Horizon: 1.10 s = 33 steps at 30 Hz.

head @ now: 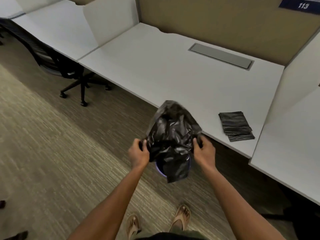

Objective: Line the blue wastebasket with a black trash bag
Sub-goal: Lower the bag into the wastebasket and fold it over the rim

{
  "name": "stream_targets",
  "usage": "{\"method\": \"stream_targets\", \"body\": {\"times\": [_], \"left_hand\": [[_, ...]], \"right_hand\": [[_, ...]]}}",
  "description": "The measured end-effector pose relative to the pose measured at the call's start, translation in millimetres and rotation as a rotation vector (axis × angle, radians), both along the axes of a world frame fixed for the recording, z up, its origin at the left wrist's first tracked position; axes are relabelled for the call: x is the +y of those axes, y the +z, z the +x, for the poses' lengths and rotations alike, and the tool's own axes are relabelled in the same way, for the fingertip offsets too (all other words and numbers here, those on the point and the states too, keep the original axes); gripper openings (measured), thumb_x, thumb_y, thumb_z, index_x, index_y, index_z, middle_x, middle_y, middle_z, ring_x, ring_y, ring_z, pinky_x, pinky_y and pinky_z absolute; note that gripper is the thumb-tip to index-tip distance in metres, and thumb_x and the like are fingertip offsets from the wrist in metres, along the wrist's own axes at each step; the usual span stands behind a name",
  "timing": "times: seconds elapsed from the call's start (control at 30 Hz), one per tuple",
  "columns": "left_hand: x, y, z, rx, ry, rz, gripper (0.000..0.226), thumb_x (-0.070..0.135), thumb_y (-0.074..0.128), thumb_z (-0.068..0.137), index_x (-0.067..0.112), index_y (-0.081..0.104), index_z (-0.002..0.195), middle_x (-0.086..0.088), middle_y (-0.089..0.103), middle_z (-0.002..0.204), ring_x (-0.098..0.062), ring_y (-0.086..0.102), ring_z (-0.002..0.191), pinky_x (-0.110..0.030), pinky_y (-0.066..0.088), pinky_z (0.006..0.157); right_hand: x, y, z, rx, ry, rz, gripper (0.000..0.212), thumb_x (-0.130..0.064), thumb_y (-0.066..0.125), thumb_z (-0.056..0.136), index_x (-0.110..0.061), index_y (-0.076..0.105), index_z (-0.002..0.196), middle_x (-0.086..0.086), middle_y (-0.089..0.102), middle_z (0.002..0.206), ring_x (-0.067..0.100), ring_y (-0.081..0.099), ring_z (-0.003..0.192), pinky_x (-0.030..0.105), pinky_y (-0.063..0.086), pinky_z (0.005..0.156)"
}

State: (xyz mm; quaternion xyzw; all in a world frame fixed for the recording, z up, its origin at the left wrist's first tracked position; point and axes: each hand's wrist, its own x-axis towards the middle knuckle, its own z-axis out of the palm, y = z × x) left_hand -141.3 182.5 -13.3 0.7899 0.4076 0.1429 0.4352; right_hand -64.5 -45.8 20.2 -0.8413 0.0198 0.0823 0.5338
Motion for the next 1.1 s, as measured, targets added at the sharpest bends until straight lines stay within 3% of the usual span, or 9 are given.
{"method": "stream_targets", "body": {"times": [0.07, 0.17, 0.33, 0.47, 0.57, 0.67, 0.8, 1.0, 1.1], "left_hand": [[-4, -12, -7, 0.085, 0.034, -0.117, 0.027, 0.029, 0.059, 0.106, 0.003, 0.066, 0.101, -0.014, 0.073, 0.096, -0.033, 0.068, 0.094, -0.043, 0.055, 0.085], [-5, -7, 2, -0.114, 0.148, -0.102, 0.024, 0.035, 0.056, 0.107, 0.014, 0.059, 0.096, 0.007, 0.062, 0.081, -0.015, 0.061, 0.075, -0.030, 0.043, 0.069], [-10, -1, 15, -0.218, 0.152, -0.087, 0.025, 0.041, 0.054, 0.106, 0.019, 0.057, 0.094, 0.000, 0.064, 0.085, -0.017, 0.062, 0.077, -0.028, 0.049, 0.068], [-9, -14, 16, -0.048, 0.246, -0.121, 0.031, 0.036, 0.060, 0.104, 0.006, 0.066, 0.103, -0.018, 0.068, 0.106, -0.034, 0.065, 0.098, -0.046, 0.055, 0.090], [-13, -25, 12, 0.027, 0.244, -0.290, 0.034, 0.039, 0.062, 0.103, 0.006, 0.065, 0.105, -0.014, 0.070, 0.104, -0.034, 0.068, 0.101, -0.045, 0.057, 0.090], [-7, -33, 21, 0.029, 0.308, -0.626, 0.022, 0.032, 0.063, 0.104, 0.010, 0.063, 0.104, -0.011, 0.070, 0.100, -0.028, 0.069, 0.092, -0.044, 0.058, 0.084], [-1, -35, 40, -0.033, 0.377, -1.013, 0.016, -0.003, 0.064, 0.099, 0.011, 0.057, 0.098, -0.012, 0.067, 0.091, -0.023, 0.065, 0.079, -0.039, 0.054, 0.065], [10, -60, 56, -0.149, 0.257, -1.036, 0.039, -0.022, 0.063, 0.089, 0.010, 0.057, 0.111, -0.013, 0.068, 0.100, -0.023, 0.068, 0.085, -0.028, 0.063, 0.057], [16, -78, 59, -0.254, 0.191, -0.989, 0.058, -0.023, 0.066, 0.086, 0.010, 0.049, 0.131, -0.012, 0.068, 0.113, -0.022, 0.069, 0.097, -0.029, 0.064, 0.074]], "right_hand": [[-1, -12, 1, 0.170, -0.017, -0.085, 0.019, -0.022, 0.058, 0.104, -0.023, 0.076, 0.097, -0.001, 0.078, 0.099, 0.023, 0.073, 0.100, 0.042, 0.056, 0.087], [-3, -8, 10, 0.086, -0.102, 0.081, 0.020, -0.024, 0.061, 0.101, -0.037, 0.075, 0.096, -0.016, 0.076, 0.093, 0.003, 0.072, 0.094, 0.027, 0.057, 0.078], [-7, -1, 24, 0.078, -0.071, 0.127, 0.016, -0.029, 0.063, 0.097, -0.040, 0.074, 0.093, -0.012, 0.076, 0.090, 0.014, 0.073, 0.092, 0.033, 0.061, 0.080], [-12, -9, 26, 0.070, -0.083, 0.118, 0.012, -0.034, 0.065, 0.095, -0.039, 0.076, 0.095, -0.011, 0.077, 0.093, 0.010, 0.073, 0.092, 0.032, 0.062, 0.082], [-18, -33, 18, 0.245, -0.104, 0.028, 0.012, -0.025, 0.064, 0.101, -0.028, 0.076, 0.101, -0.003, 0.076, 0.100, 0.021, 0.072, 0.101, 0.049, 0.059, 0.094], [-18, -38, 21, 0.246, -0.087, 0.028, 0.013, -0.027, 0.064, 0.101, -0.028, 0.075, 0.096, -0.002, 0.076, 0.095, 0.021, 0.073, 0.095, 0.044, 0.061, 0.083], [-7, -50, 42, 0.561, -0.287, 0.317, 0.020, -0.027, 0.059, 0.105, -0.016, 0.072, 0.095, 0.006, 0.075, 0.096, 0.024, 0.070, 0.088, 0.035, 0.053, 0.070], [-6, -72, 73, 0.701, -0.403, 0.639, 0.014, -0.025, 0.055, 0.105, -0.018, 0.067, 0.108, 0.007, 0.074, 0.104, 0.023, 0.070, 0.090, 0.038, 0.054, 0.076], [-12, -84, 74, 0.629, -0.387, 0.696, 0.016, -0.024, 0.055, 0.105, -0.019, 0.069, 0.109, 0.005, 0.076, 0.101, 0.019, 0.071, 0.085, 0.036, 0.054, 0.076]]}}
